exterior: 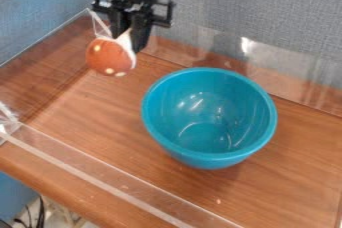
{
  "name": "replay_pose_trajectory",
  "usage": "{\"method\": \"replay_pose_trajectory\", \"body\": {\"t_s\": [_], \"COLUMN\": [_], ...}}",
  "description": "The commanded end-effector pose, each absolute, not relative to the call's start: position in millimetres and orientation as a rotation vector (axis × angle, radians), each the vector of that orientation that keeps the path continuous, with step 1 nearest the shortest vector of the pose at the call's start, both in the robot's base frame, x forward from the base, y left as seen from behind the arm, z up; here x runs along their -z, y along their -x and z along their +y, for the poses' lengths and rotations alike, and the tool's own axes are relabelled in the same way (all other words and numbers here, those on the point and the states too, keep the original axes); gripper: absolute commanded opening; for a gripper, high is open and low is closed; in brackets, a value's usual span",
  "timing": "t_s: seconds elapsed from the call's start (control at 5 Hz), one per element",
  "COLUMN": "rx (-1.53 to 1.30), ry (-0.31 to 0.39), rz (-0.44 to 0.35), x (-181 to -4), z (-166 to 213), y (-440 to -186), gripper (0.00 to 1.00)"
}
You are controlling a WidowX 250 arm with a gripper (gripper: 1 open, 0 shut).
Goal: Remove the mushroom from inside the blue bowl and put it on the table
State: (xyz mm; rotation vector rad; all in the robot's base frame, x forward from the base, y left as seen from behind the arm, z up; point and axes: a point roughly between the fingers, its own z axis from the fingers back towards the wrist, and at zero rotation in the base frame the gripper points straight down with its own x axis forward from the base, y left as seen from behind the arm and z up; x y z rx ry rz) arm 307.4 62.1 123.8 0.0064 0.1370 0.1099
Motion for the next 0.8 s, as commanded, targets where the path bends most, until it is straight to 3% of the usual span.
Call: {"method": "replay_pose_trajectory", "body": {"t_s": [0.0,0.6], "rx": [-0.157,-0.132], "ry": [-0.028,-0.055], "rz": [0.11,0.164], "x": [-126.4,-90.7], "z": [65,59], "y": [-313,-321], "gripper": [0.0,0.0]}}
